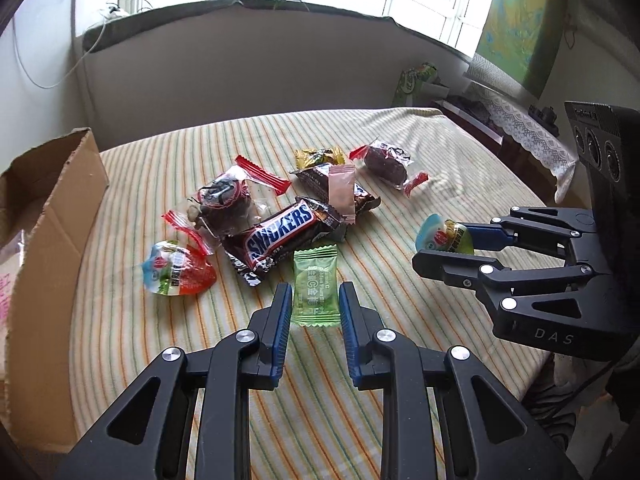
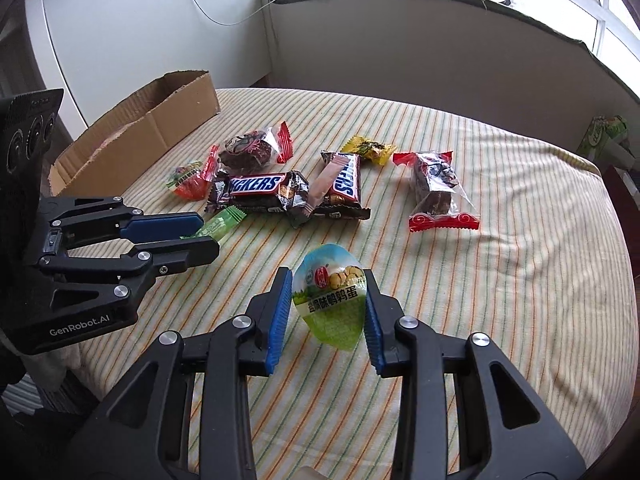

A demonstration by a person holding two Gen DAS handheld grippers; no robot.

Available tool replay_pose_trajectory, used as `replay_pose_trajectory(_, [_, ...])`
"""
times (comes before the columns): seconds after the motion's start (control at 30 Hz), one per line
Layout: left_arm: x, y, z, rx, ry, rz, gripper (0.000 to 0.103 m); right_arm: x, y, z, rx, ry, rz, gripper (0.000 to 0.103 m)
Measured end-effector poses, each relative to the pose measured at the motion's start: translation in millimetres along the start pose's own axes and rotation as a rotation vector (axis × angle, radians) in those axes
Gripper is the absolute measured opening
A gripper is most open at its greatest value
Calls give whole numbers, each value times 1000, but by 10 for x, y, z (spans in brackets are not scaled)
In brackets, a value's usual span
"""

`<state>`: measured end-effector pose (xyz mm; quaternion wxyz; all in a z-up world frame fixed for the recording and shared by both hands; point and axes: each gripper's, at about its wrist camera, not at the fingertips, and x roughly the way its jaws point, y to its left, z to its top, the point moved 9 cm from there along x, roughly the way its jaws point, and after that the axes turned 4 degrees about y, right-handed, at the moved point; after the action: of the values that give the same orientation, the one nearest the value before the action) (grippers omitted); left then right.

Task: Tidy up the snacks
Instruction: 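Carry the green-wrapped sweet with the left tool toward the box while the right tool lifts the pouch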

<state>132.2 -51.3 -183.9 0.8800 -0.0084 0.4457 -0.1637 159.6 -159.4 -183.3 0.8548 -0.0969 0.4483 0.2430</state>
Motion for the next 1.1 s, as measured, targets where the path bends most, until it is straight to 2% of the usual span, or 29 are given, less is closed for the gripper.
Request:
replay_pose_trajectory(0.33, [-449,257,41,-67,-89,65,22,-311,299,240,-30,-74,-2,35])
replay_pose_trajectory(0.57, [-806,542,14,-125,-152,96,22,-474,648,508,-78,-127,30,35])
replay_pose_trajectory(0.83, [-1182,945,-12,-179,-214,170,22,-485,1029,846,-131,-158,68,35])
replay_pose_trajectory(1.1, [-1450,1443,-162,-252,-241,239,22,-413,1390,1147,-176,-166,105,35])
